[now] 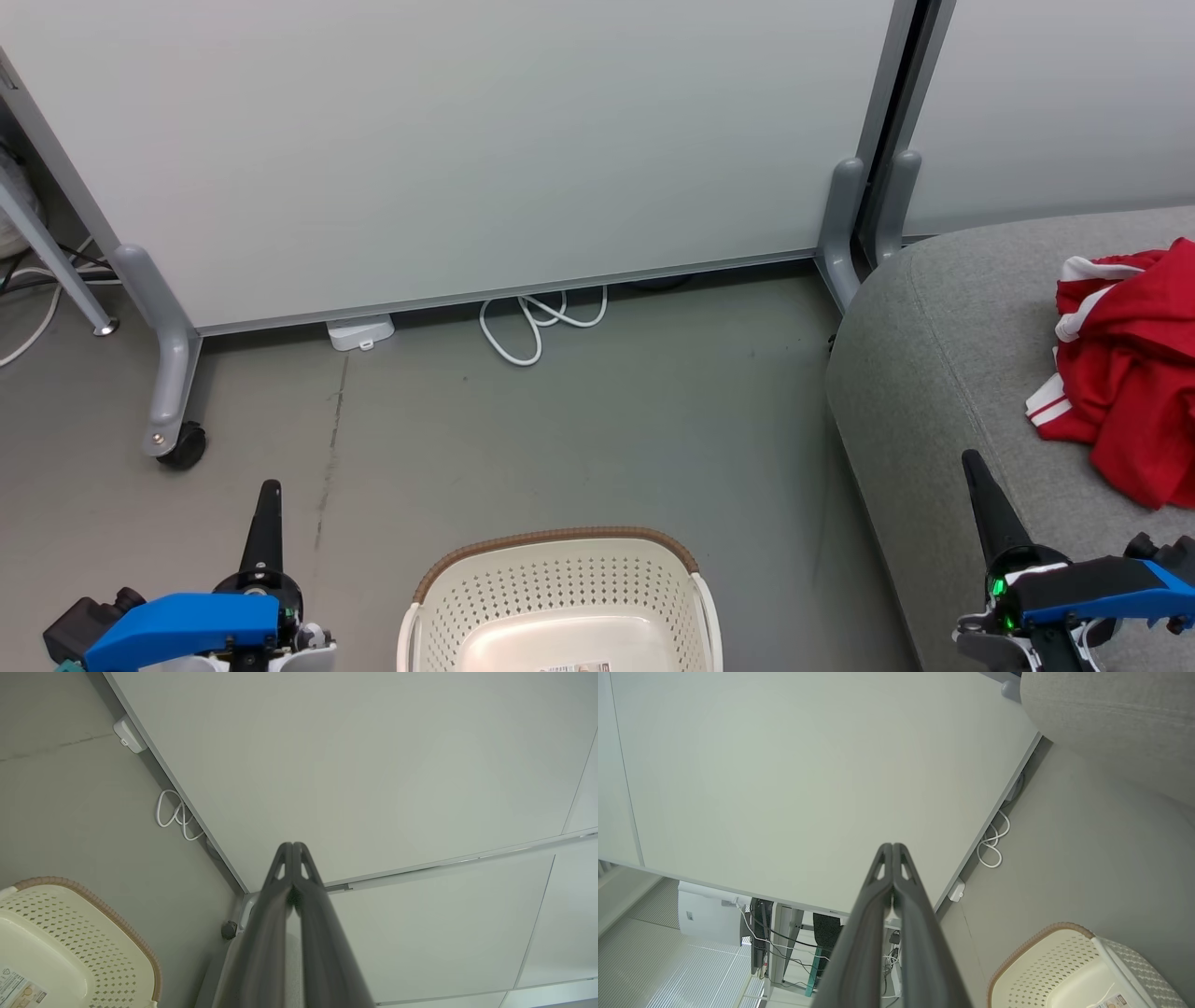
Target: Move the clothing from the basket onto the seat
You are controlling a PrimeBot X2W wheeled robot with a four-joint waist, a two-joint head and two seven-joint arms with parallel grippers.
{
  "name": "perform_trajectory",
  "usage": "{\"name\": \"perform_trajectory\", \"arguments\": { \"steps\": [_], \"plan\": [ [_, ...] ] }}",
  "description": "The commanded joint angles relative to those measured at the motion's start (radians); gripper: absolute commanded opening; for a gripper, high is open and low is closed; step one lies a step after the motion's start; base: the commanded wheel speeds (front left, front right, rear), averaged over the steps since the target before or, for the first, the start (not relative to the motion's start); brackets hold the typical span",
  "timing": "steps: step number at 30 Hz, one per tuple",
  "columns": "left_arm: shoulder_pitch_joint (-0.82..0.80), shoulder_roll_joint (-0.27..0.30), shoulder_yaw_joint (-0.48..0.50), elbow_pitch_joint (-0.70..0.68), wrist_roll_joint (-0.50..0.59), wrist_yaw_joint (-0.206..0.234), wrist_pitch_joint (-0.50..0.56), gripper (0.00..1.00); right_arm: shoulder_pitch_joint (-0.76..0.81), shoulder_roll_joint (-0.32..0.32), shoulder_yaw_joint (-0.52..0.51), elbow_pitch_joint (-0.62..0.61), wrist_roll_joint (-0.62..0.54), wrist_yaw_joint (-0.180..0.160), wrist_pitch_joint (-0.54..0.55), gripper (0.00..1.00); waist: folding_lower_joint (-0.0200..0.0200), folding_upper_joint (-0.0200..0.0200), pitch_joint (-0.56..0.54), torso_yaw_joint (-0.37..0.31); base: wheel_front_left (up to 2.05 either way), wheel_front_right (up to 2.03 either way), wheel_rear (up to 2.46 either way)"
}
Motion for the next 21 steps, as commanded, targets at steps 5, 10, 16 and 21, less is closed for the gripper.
{"name": "perform_trajectory", "arguments": {
  "steps": [5, 10, 16, 21],
  "plan": [
    [-0.03, 0.003, 0.011, -0.011, -0.053, -0.002, 0.016, 0.0, -0.025, 0.0, -0.009, -0.01, 0.064, 0.0, 0.01, 0.0, 0.0, 0.0, 0.002, 0.0, 0.0, 0.0, 0.0],
    [-0.037, 0.003, 0.015, -0.012, -0.09, -0.003, 0.027, 0.0, -0.025, 0.0, -0.013, -0.011, 0.108, 0.0, 0.016, 0.0, 0.0, 0.0, 0.004, 0.0, 0.0, 0.0, 0.0],
    [-0.046, 0.002, 0.022, -0.014, -0.131, -0.003, 0.04, 0.0, -0.028, 0.0, -0.018, -0.011, 0.157, 0.0, 0.023, 0.0, 0.0, 0.0, 0.006, 0.001, 0.0, 0.0, 0.0],
    [-0.053, 0.002, 0.027, -0.014, -0.165, -0.003, 0.051, 0.0, -0.029, 0.0, -0.022, -0.012, 0.197, 0.0, 0.027, 0.0, 0.0, 0.0, 0.008, 0.001, 0.0, 0.0, 0.0]
  ]
}}
